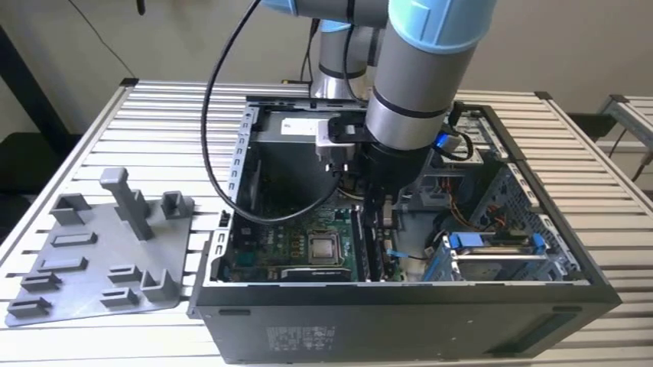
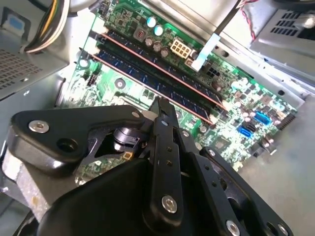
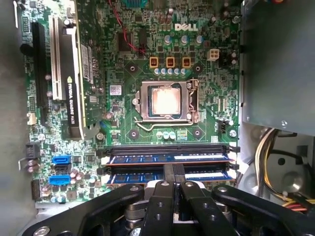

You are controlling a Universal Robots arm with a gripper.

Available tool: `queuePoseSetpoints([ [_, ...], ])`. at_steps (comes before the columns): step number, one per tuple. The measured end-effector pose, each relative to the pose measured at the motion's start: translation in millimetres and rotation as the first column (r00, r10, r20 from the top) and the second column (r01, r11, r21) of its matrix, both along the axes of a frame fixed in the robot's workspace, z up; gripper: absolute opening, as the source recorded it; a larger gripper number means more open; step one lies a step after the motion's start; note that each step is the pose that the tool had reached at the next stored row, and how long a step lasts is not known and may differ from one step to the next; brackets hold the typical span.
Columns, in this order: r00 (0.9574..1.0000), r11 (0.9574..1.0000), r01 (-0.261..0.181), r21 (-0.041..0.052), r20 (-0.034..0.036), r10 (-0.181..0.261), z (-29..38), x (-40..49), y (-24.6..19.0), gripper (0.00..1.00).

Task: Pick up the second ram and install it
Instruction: 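Press down the second ram until it locks into place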

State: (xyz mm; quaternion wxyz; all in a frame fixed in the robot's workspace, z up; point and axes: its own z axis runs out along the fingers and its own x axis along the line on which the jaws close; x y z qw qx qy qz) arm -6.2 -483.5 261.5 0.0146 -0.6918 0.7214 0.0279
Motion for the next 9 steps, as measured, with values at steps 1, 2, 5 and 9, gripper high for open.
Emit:
queuePoseSetpoints([
  [1, 1.0, 1.0, 0.0, 0.0002, 0.0001, 0.0, 0.5, 0.0, 0.0, 0.11],
  [2, 1.0, 1.0, 0.0, 0.0001, 0.0001, 0.0, 1.1, 0.0, 0.0, 0.11],
  [5, 1.0, 1.0, 0.0, 0.0001, 0.0, 0.0, 2.9, 0.0, 0.0, 0.11],
  [9, 1.0, 1.0, 0.0, 0.0, 0.0001, 0.0, 5.3, 0.0, 0.0, 0.11],
])
